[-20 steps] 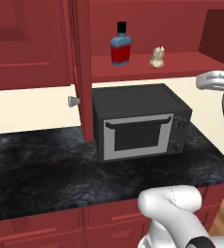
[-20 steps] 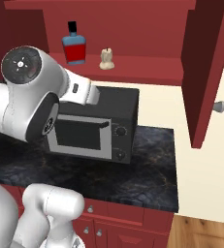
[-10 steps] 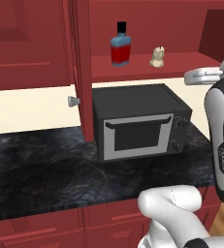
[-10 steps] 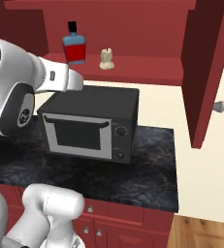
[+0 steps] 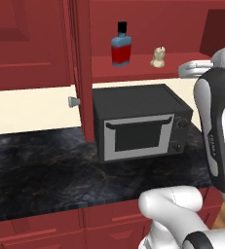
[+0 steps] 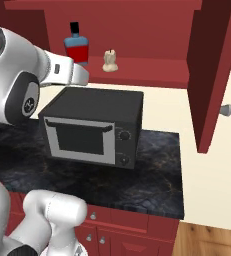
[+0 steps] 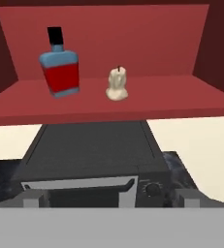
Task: Get the candle and the liquor from the cabinet and move them to the dining counter.
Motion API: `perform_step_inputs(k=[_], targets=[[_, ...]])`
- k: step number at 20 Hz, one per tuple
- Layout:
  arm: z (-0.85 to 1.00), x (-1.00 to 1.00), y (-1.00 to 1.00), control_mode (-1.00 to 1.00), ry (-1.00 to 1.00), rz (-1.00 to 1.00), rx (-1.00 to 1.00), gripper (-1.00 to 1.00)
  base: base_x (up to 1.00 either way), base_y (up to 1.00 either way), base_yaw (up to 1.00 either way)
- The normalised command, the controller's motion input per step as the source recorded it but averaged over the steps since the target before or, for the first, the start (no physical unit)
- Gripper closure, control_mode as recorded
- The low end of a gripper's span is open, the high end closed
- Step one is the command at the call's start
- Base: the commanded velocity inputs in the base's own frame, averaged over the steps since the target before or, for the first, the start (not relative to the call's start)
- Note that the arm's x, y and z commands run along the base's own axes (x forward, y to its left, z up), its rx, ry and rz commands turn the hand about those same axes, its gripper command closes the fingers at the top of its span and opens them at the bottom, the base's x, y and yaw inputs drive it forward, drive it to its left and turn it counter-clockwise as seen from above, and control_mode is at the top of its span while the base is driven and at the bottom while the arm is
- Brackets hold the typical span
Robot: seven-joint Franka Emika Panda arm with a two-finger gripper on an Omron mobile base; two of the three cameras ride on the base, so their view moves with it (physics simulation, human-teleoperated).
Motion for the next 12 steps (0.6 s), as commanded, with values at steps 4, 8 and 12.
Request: perform_step_inputs(k=[4,8,12], targets=[[0.03,0.47,-0.18,-1.0,0.07,-0.01,0.04,-1.0,0.0,0.0,0.0],[0.0,0.49,-0.21,-1.0,0.03,0.0,0.06,-1.0,0.0,0.0,0.0],[-0.03,0.51,-0.01,-1.0,0.0,0.0,0.01,-1.0,0.0,0.0,0.0]])
